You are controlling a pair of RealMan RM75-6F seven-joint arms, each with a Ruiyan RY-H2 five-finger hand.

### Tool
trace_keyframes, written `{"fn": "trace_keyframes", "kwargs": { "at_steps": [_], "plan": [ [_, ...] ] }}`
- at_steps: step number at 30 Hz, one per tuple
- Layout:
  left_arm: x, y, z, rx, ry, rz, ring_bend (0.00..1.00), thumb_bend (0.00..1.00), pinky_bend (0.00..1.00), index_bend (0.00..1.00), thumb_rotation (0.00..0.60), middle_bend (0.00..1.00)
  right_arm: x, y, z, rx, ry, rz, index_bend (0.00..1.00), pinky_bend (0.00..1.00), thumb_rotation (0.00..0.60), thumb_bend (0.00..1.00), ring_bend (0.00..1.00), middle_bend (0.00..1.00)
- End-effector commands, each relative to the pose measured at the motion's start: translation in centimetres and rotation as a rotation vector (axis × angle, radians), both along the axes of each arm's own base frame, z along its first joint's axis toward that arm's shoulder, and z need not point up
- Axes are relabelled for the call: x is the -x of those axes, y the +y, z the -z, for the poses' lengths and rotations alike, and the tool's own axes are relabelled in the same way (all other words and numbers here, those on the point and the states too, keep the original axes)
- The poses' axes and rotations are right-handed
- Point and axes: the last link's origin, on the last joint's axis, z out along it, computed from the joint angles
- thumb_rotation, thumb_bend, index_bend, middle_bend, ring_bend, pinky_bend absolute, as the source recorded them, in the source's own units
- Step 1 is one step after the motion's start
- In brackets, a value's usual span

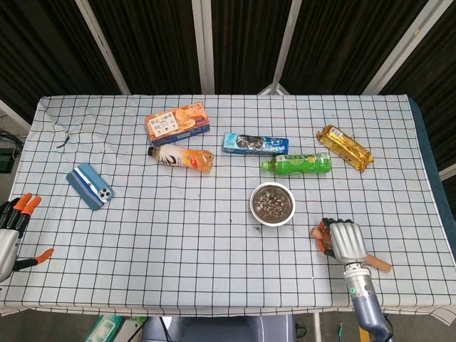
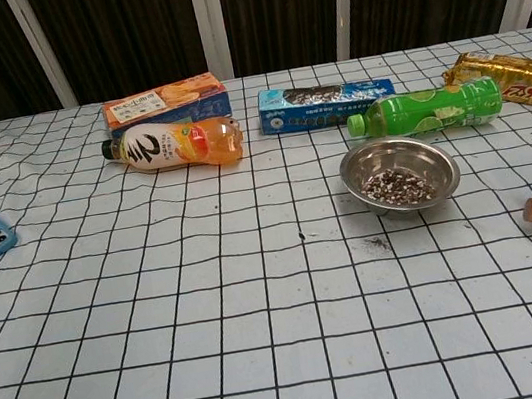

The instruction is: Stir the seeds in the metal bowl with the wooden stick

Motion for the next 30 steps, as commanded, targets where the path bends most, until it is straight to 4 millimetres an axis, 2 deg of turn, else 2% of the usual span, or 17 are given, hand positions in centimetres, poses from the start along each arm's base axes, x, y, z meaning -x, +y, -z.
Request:
{"fn": "trace_keyframes", "kwargs": {
  "at_steps": [1,7,12,18,21,25,30],
  "plan": [
    [0.0,0.0,0.0,0.0,0.0,0.0,0.0,0.13,0.0,0.01,0.6,0.0,-0.1,-0.2,-0.6,0.021,-0.027,-0.019,0.69,0.49,0.6,0.72,0.54,0.59],
    [-0.1,0.1,0.0,0.0,0.0,0.0,0.0,0.13,0.0,0.01,0.6,0.0,-1.4,-1.2,-2.7,0.132,-0.193,-0.068,0.71,0.53,0.6,0.72,0.55,0.6],
    [-0.1,0.0,0.0,-0.003,0.001,0.0,0.0,0.13,0.0,0.02,0.6,0.0,-2.5,-2.6,-5.4,0.273,-0.417,-0.07,0.71,0.54,0.6,0.72,0.55,0.6],
    [-0.1,0.0,0.1,-0.009,0.006,-0.002,0.0,0.13,0.0,0.02,0.6,0.0,-3.3,-4.6,-9.2,0.463,-0.778,-0.014,0.71,0.54,0.6,0.72,0.55,0.6],
    [-0.1,0.0,0.1,-0.011,0.008,-0.002,0.0,0.13,0.0,0.02,0.6,0.0,-3.6,-5.1,-10.3,0.547,-0.936,0.0,0.71,0.54,0.6,0.72,0.55,0.6],
    [-0.1,0.0,0.1,-0.013,0.01,-0.004,0.0,0.13,0.0,0.02,0.6,0.0,-4.1,-5.6,-10.8,0.612,-1.068,-0.021,0.71,0.54,0.6,0.72,0.55,0.6],
    [-0.1,0.1,0.2,-0.012,0.009,-0.003,0.0,0.13,0.0,0.02,0.6,0.0,-5.3,-6.3,-10.3,0.638,-1.169,-0.084,0.71,0.54,0.6,0.73,0.55,0.6]
  ]
}}
